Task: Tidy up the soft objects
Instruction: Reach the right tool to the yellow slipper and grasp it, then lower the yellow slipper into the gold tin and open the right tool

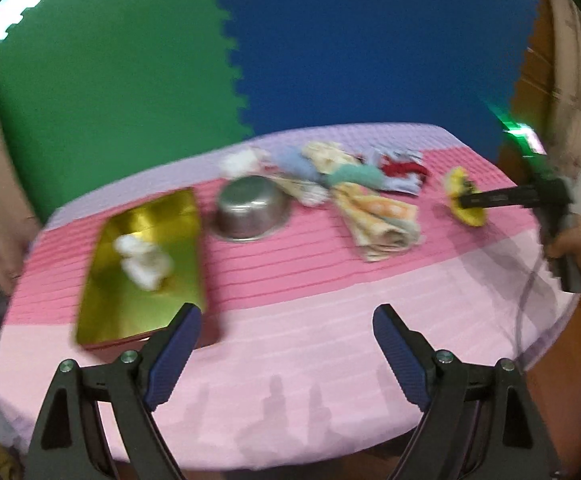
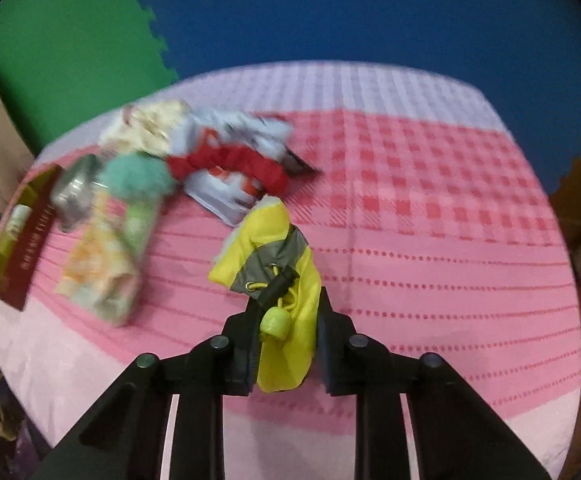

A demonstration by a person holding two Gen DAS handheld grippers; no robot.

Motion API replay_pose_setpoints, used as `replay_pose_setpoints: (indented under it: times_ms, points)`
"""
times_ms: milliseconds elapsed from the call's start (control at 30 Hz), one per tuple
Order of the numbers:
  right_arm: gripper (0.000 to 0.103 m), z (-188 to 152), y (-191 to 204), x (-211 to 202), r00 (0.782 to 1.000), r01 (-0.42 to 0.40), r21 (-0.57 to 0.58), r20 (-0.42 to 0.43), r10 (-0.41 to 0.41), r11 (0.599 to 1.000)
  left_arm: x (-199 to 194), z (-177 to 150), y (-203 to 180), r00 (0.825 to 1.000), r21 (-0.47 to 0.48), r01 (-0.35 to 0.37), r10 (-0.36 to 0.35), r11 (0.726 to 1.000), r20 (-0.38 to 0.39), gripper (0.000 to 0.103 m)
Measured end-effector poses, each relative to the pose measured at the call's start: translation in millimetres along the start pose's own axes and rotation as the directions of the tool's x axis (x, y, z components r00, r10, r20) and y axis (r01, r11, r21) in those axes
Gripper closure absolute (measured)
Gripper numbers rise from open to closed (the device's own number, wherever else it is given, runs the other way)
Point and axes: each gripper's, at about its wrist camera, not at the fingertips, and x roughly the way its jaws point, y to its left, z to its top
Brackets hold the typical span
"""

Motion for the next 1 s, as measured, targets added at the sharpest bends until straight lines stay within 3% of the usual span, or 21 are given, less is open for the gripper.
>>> replay_pose_setpoints:
  times_ms: [67, 200, 400, 533, 667, 833, 1000]
  points:
    - [0.082, 0.7, 18.6, -24.9, 0.998, -0.044, -0.033, 0.051, 0.045, 0.999, -13.9, -9.0, 19.3, 0.999, -0.029, -0.030, 0.030, 0.999, 0.010, 0.013]
    - [0.082, 19.2, 79.5, -52.5, 0.984, -0.152, -0.093, 0.076, 0.159, 0.984, -20.4, -25.3, 58.3, 0.996, -0.108, -0.084, 0.080, 0.991, -0.048, 0.013]
    - [0.082, 59.6, 213.5, -34.5, 0.920, -0.389, -0.170, -0.013, 0.392, 0.905, -15.4, -47.9, 117.4, 0.980, -0.238, -0.175, 0.146, 0.955, -0.134, 0.013]
    - [0.082, 88.0, 302.7, 17.6, 0.919, -0.394, -0.239, -0.093, 0.383, 0.888, -6.3, -55.2, 146.8, 0.968, -0.280, -0.211, 0.160, 0.937, -0.194, 0.013]
    - [0.081, 100.3, 354.0, 67.5, 0.929, -0.366, -0.261, -0.159, 0.334, 0.893, 1.8, -60.8, 170.3, 0.951, -0.291, -0.243, 0.169, 0.925, -0.258, 0.013]
    - [0.081, 104.4, 390.0, 111.7, 0.952, -0.292, -0.303, -0.188, 0.243, 0.907, 7.8, -67.9, 197.5, 0.944, -0.337, -0.246, 0.146, 0.909, -0.296, 0.013]
    - [0.074, 102.8, 407.0, 130.0, 0.970, -0.219, -0.348, -0.182, 0.163, 0.912, 15.5, -74.5, 215.5, 0.934, -0.367, -0.264, 0.141, 0.892, -0.327, 0.013]
